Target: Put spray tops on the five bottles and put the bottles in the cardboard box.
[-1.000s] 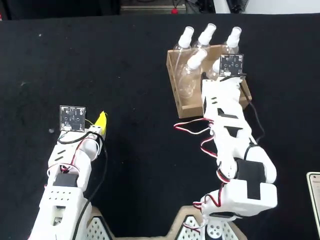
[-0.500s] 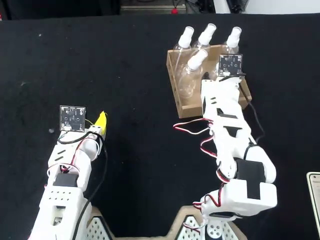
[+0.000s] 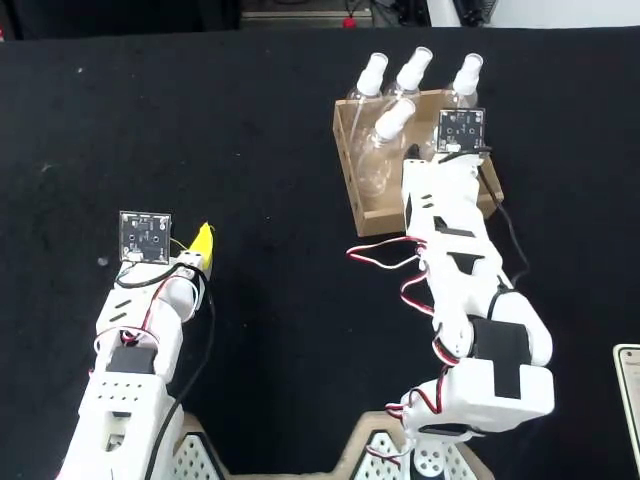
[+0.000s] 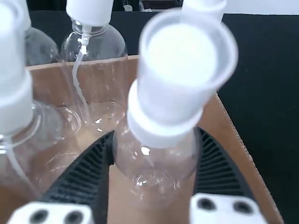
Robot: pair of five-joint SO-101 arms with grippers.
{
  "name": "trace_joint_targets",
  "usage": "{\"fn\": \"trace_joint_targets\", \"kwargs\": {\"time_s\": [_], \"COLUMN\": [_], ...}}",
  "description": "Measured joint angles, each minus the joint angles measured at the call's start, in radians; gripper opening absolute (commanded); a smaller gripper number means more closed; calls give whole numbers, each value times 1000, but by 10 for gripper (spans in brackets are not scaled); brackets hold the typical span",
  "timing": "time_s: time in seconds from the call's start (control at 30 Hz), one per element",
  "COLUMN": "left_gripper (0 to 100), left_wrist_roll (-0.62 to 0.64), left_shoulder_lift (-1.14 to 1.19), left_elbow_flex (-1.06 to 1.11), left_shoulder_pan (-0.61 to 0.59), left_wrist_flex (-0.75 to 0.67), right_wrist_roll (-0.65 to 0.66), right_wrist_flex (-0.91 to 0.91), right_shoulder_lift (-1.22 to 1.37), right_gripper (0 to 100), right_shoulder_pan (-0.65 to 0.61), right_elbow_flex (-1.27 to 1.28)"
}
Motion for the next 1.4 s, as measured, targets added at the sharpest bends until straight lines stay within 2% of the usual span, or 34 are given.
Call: {"fn": "trace_joint_targets", "kwargs": {"time_s": [0.2,0.8,1.03,1.23,1.4], "left_gripper": [181,181,181,181,181], "left_wrist_roll": [0,0,0,0,0], "left_shoulder_lift": [0,0,0,0,0], "left_elbow_flex": [0,0,0,0,0], "left_shoulder_pan": [0,0,0,0,0], "left_wrist_flex": [0,0,0,0,0], "right_wrist_roll": [0,0,0,0,0], "right_wrist_flex": [0,0,92,100,176], "right_shoulder_lift": [0,-5,-112,-126,-135], "right_gripper": [342,332,333,333,333], "right_shoulder_pan": [0,2,0,0,0], "right_elbow_flex": [0,28,37,38,38]}}
